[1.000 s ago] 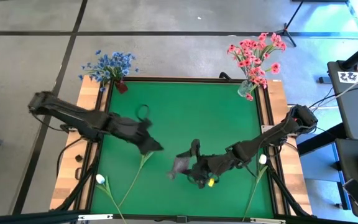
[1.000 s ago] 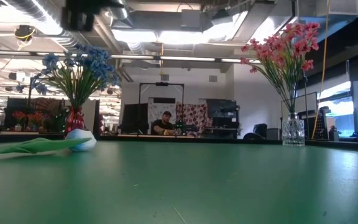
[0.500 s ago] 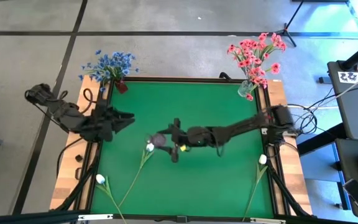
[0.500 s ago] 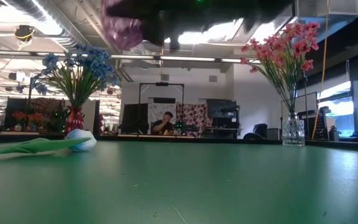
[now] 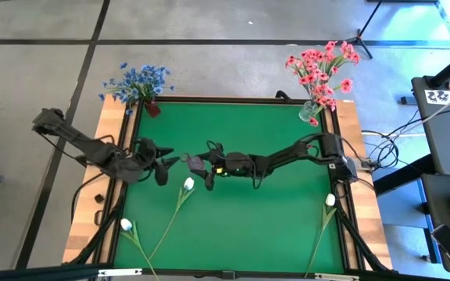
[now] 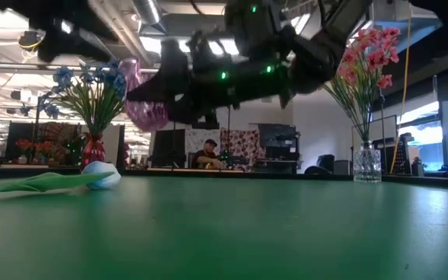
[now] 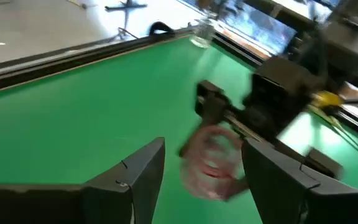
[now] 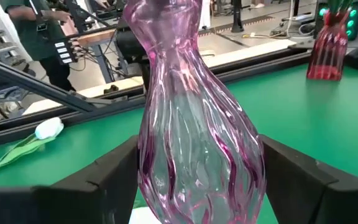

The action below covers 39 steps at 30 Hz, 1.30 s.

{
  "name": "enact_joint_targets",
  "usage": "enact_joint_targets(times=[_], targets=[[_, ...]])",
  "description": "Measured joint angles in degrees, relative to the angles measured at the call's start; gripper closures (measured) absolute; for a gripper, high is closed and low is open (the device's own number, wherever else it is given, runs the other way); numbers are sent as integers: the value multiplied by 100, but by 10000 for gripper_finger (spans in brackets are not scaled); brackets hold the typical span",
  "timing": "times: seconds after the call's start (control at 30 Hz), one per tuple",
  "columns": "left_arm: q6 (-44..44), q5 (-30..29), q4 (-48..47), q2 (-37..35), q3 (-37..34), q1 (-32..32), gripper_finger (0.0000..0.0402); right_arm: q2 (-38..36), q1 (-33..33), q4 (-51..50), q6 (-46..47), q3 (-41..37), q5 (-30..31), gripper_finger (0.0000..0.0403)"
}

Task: Sort flowers into vase by color
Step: Adjust the purple vase

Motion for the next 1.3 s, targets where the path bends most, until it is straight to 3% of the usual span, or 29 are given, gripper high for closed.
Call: enact_joint_targets(times=[0.27,0.43,0.6,0.8,1.13,1.3], targets=[[452,439,2722,-281,-2060,211,193,366,-190,531,44,-4,-174,123],[1591,-229,4090,-208,-2712,265,193,366,-266,829,44,0,-392,121],[2224,-126,5408,-22,-3163,678,193,366,-290,762,21,-2,-476,122],[2484,752,5898,192,-3018,1116,193,366,-308,789,130,-2,-478,119],[2567,1316,5925,234,-3003,1062,193,366,-412,776,145,-2,-465,120],[2844,1112,6071,264,-3000,1224,193,366,-401,815,109,-1,-576,121]])
